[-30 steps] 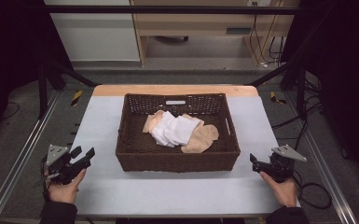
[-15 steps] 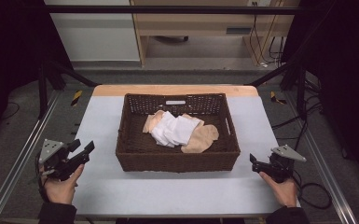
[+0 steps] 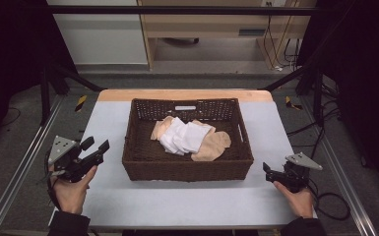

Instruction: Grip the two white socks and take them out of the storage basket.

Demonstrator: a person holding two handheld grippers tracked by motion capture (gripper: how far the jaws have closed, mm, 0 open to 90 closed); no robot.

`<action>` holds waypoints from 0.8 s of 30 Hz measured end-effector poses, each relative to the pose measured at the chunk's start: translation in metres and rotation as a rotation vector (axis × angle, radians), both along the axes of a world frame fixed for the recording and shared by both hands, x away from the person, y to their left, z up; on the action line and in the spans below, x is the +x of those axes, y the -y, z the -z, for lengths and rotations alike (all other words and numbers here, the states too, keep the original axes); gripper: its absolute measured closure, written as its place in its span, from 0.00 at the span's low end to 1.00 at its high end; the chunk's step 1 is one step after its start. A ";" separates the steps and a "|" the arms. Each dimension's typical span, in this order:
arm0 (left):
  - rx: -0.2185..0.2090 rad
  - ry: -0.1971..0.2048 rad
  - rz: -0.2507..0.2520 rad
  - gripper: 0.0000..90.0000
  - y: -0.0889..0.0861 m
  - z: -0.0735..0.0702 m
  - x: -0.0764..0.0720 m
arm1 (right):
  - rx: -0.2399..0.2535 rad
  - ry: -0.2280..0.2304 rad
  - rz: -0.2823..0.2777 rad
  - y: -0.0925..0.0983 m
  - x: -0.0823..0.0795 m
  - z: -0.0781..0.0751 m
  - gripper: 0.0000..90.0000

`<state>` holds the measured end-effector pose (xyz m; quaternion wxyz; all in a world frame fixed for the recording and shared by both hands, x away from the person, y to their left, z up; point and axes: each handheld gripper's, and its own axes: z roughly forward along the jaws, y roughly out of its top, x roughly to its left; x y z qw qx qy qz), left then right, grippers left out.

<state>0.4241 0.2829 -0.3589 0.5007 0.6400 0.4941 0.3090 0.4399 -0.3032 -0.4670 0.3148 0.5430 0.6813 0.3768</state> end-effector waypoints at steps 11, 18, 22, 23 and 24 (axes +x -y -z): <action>0.016 0.010 0.059 0.46 0.036 -0.022 0.020 | 0.002 0.006 0.002 0.001 0.000 -0.001 0.07; 0.050 0.019 0.076 0.45 0.056 -0.031 0.032 | -0.007 0.007 0.001 0.001 0.000 -0.001 0.07; 0.068 0.023 0.091 0.45 0.069 -0.034 0.038 | -0.009 0.006 -0.002 0.000 0.000 -0.001 0.07; 0.070 0.026 0.095 0.45 0.072 -0.034 0.040 | -0.010 0.007 -0.001 0.000 0.000 -0.001 0.07; 0.073 0.028 0.098 0.45 0.075 -0.035 0.041 | -0.009 0.008 -0.001 0.001 0.000 -0.001 0.07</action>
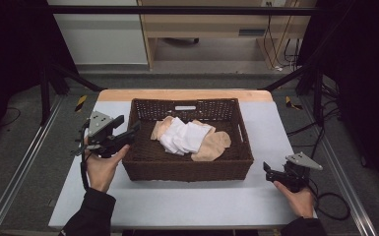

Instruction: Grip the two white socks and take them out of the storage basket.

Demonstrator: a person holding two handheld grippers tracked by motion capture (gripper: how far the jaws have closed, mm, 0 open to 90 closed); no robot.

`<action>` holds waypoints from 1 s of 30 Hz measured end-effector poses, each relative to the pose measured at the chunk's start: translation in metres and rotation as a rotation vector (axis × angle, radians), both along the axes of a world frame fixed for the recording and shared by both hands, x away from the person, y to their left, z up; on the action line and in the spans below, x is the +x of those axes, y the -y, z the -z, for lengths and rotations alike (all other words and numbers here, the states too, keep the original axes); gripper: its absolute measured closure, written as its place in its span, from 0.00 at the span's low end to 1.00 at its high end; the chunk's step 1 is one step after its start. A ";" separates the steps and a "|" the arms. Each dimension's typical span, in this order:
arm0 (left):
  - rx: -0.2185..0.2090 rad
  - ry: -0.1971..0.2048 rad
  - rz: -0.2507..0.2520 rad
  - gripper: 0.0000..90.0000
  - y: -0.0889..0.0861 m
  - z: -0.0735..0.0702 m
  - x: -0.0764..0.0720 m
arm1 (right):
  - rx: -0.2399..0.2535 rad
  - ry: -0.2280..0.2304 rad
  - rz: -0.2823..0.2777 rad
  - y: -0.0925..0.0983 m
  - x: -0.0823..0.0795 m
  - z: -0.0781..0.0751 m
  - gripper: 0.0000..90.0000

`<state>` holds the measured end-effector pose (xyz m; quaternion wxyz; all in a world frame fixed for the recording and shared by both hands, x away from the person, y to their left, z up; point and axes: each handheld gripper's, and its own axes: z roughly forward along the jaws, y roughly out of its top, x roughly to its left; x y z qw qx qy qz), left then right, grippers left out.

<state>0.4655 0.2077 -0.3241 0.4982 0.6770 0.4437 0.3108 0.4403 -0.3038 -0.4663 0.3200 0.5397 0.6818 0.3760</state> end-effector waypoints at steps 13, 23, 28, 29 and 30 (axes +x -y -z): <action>0.023 -0.011 0.049 0.47 0.036 -0.008 0.031 | 0.002 0.005 0.007 0.000 0.000 0.000 0.07; 0.053 -0.037 0.068 0.47 0.059 0.004 0.064 | 0.002 0.004 0.005 0.000 0.000 -0.001 0.07; 0.080 -0.047 0.070 0.47 0.069 0.013 0.080 | 0.002 0.004 0.004 0.000 0.000 0.000 0.07; 0.085 -0.052 0.067 0.47 0.070 0.015 0.082 | 0.001 0.004 0.002 0.000 0.000 0.000 0.07; 0.090 -0.059 0.068 0.47 0.072 0.017 0.085 | 0.001 0.004 0.002 0.000 0.000 0.000 0.07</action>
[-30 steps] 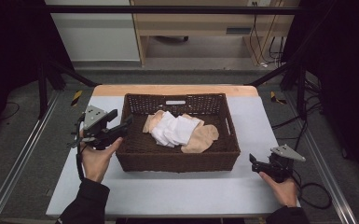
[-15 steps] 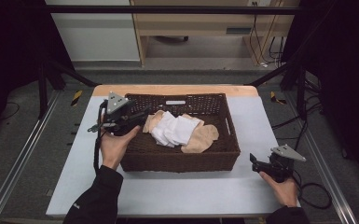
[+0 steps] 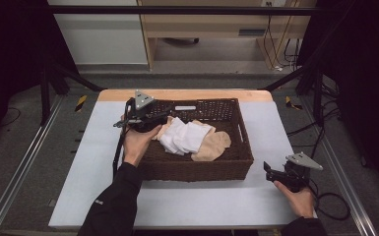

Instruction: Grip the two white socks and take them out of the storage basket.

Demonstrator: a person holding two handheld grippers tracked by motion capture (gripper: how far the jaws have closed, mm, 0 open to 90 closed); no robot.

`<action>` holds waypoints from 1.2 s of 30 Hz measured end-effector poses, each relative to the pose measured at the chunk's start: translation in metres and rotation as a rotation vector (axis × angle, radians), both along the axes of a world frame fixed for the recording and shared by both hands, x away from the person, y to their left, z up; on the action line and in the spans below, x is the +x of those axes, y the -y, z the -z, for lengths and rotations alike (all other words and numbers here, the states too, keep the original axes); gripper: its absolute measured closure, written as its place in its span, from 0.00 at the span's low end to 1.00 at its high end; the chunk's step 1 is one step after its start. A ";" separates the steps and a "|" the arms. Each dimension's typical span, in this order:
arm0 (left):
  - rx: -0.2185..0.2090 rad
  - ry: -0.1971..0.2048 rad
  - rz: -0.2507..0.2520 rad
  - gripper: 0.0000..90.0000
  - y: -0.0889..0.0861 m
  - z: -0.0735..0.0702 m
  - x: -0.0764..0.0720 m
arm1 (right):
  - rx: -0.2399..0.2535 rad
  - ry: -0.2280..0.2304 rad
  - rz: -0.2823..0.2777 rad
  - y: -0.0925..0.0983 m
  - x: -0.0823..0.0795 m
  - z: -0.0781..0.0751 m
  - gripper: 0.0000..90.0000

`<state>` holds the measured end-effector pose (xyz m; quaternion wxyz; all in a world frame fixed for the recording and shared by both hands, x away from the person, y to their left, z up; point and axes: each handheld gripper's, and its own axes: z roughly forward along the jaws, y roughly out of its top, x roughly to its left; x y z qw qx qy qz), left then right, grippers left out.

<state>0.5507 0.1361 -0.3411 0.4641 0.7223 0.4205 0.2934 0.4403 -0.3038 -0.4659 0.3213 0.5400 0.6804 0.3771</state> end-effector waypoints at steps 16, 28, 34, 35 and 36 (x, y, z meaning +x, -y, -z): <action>0.094 -0.122 -0.023 0.49 0.012 0.044 0.039 | 0.000 -0.006 -0.001 0.000 0.001 0.000 0.07; 0.096 -0.167 -0.023 0.50 0.013 0.066 0.049 | 0.001 -0.010 -0.001 -0.001 0.001 0.001 0.07; 0.150 -0.195 -0.011 0.51 0.017 0.075 0.052 | -0.002 -0.014 -0.003 -0.001 0.002 0.001 0.07; 0.158 -0.198 -0.010 0.51 0.018 0.076 0.052 | -0.002 -0.015 -0.002 -0.001 0.002 0.001 0.07; 0.158 -0.198 -0.010 0.51 0.018 0.076 0.052 | -0.003 -0.014 -0.002 -0.001 0.002 0.001 0.07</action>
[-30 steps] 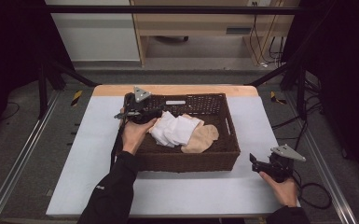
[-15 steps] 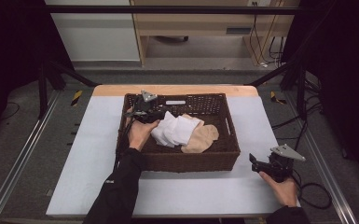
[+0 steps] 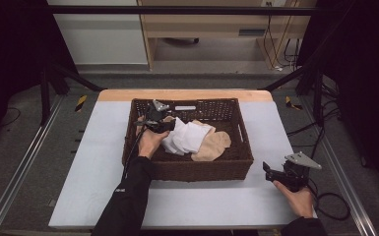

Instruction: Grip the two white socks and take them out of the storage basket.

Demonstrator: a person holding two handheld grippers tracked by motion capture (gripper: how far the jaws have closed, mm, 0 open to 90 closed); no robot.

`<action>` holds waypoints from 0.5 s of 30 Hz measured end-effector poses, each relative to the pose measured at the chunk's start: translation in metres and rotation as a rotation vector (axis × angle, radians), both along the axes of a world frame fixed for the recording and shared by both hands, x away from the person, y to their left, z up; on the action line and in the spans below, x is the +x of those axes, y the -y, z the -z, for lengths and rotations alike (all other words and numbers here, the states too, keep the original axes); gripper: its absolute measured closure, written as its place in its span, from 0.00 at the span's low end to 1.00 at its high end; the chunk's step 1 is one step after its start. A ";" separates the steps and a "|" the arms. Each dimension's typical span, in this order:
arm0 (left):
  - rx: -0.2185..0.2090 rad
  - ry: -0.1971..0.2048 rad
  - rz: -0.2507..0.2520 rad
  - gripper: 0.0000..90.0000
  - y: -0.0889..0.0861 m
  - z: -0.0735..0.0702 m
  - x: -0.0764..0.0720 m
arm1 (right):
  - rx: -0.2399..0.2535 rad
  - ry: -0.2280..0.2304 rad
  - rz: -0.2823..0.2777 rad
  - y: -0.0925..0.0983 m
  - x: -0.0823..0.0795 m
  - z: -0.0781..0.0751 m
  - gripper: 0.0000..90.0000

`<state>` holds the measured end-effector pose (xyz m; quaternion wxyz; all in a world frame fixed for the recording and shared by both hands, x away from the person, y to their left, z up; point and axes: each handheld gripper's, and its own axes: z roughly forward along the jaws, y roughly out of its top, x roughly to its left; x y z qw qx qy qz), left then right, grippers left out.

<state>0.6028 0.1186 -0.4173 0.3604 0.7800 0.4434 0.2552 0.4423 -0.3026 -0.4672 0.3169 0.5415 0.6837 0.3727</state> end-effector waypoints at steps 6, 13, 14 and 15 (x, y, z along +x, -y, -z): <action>0.048 -0.043 0.010 0.53 0.002 0.009 0.002 | -0.002 -0.002 -0.001 0.000 0.000 0.000 0.07; 0.054 -0.083 0.029 0.59 0.003 0.014 0.003 | -0.001 -0.002 -0.002 0.000 0.000 0.000 0.07; 0.056 -0.101 0.028 0.59 0.003 0.015 0.004 | -0.001 -0.003 -0.003 0.000 0.000 0.000 0.07; 0.056 -0.101 0.028 0.60 0.003 0.015 0.004 | -0.001 -0.003 -0.003 0.000 0.000 0.000 0.07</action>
